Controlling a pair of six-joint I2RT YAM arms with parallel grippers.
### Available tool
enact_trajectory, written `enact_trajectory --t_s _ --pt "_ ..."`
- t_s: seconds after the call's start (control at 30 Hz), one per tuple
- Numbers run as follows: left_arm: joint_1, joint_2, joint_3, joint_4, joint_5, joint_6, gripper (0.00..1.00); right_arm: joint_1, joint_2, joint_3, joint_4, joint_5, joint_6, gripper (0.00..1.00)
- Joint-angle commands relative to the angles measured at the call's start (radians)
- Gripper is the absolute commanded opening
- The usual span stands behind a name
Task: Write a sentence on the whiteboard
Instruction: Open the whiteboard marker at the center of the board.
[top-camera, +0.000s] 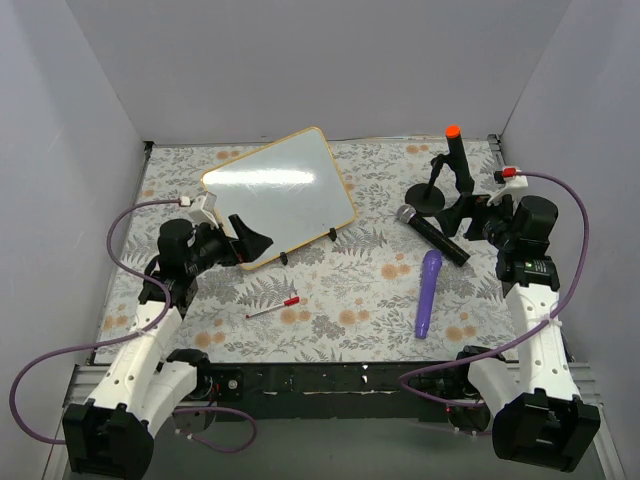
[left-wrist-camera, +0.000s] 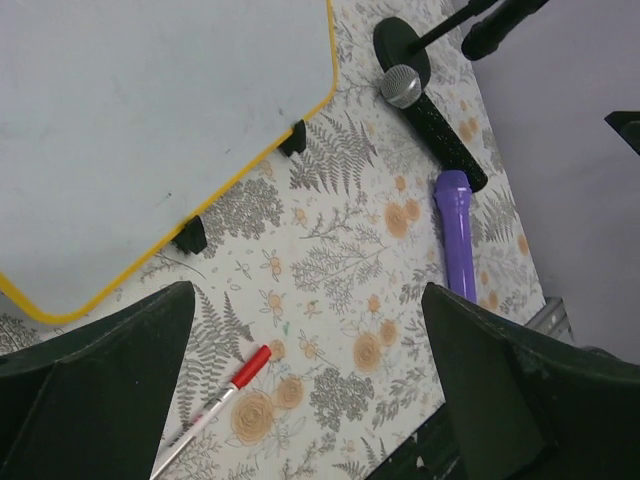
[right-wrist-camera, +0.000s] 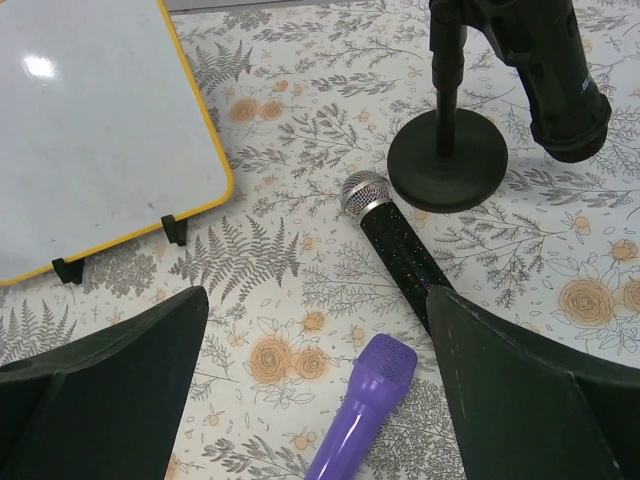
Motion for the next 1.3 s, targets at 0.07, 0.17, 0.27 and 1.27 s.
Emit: enact_trajectory --t_s 0.07,0.17,0.27,1.27 --pt "-0.122 0.004 0.133 -0.225 0.046 -0.029 0.98 -0.004 -0.017 -0.033 0.060 -0.076 0.012 0.98" --pt "-0.280 0.035 0.184 -0.290 -0.080 -0.034 0.98 -0.003 -0.015 -0.061 0.082 -0.145 -0.028 0.99" --pt "-0.432 0.095 0.224 -0.386 -0.224 -0.044 0.98 -0.001 -0.024 -0.107 0.106 -0.272 -0.120 0.98" --pt "-0.718 0.544 0.377 -0.694 -0.545 0.052 0.98 0.062 -0.072 -0.249 -0.128 -0.597 -0.742 0.98"
